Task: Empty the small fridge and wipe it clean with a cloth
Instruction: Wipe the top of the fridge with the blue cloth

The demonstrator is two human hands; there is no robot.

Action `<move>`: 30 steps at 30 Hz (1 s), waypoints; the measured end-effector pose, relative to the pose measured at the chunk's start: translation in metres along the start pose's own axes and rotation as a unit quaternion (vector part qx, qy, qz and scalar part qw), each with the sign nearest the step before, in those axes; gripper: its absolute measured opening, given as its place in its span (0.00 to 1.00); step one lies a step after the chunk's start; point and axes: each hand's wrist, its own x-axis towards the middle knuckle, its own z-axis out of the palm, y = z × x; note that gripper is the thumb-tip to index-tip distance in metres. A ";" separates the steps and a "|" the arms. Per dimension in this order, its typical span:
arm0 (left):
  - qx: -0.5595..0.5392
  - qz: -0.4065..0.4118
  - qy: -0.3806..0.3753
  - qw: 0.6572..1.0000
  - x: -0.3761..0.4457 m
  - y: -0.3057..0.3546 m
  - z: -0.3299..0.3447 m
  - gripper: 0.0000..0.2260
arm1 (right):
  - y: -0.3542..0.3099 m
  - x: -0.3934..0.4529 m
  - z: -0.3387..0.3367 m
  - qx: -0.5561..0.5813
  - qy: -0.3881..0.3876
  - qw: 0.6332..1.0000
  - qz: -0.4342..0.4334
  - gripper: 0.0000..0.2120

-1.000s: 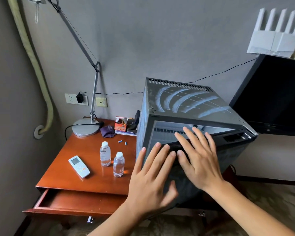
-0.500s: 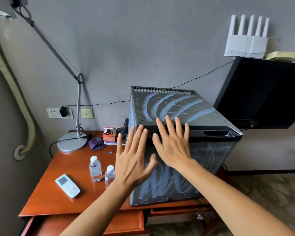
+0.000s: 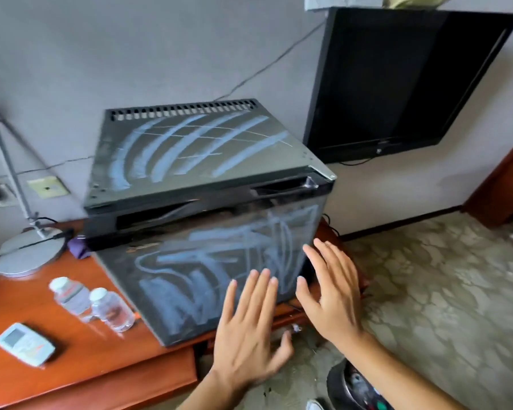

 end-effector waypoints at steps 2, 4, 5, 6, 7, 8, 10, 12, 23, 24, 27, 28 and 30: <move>-0.014 0.004 -0.079 0.997 0.023 0.029 0.045 0.40 | 0.061 -0.009 0.010 -0.049 -0.082 0.994 0.058 0.28; -0.028 -0.002 -0.136 0.990 0.046 0.052 0.085 0.40 | 0.109 -0.010 0.025 -0.084 -0.162 0.978 0.100 0.30; -0.031 -0.013 -0.160 0.987 0.057 0.063 0.104 0.40 | 0.131 -0.008 0.032 -0.099 -0.202 0.967 0.115 0.31; -0.033 -0.029 -0.184 0.982 0.069 0.073 0.122 0.40 | 0.151 -0.005 0.041 -0.110 -0.245 0.955 0.125 0.32; -0.040 -0.054 -0.212 0.975 0.081 0.082 0.138 0.41 | 0.170 -0.001 0.052 -0.121 -0.280 0.944 0.127 0.32; -0.043 -0.084 -0.239 0.967 0.091 0.089 0.151 0.41 | 0.185 0.003 0.062 -0.129 -0.316 0.932 0.123 0.33; -0.057 -0.153 -0.308 0.937 0.113 0.102 0.180 0.44 | 0.214 0.012 0.080 -0.122 -0.389 0.907 0.101 0.34; -0.064 -0.222 -0.354 0.906 0.132 0.104 0.212 0.43 | 0.236 0.020 0.094 -0.090 -0.436 0.892 0.083 0.33; -0.031 -0.479 -0.351 0.804 0.220 0.069 0.310 0.23 | 0.316 -0.007 0.078 0.059 -0.402 0.904 0.133 0.33; -0.029 -0.473 -0.345 0.810 0.225 0.070 0.303 0.18 | 0.321 -0.006 0.075 0.061 -0.398 0.906 0.132 0.33; -0.053 -0.428 -0.312 0.846 0.245 0.085 0.268 0.13 | 0.325 0.012 0.073 0.085 -0.391 0.906 0.139 0.35; -0.082 -0.423 -0.277 0.859 0.252 0.090 0.252 0.12 | 0.321 0.022 0.073 0.099 -0.393 0.903 0.140 0.37; -0.138 -0.418 -0.199 0.875 0.262 0.099 0.213 0.11 | 0.308 0.044 0.073 0.131 -0.422 0.888 0.126 0.44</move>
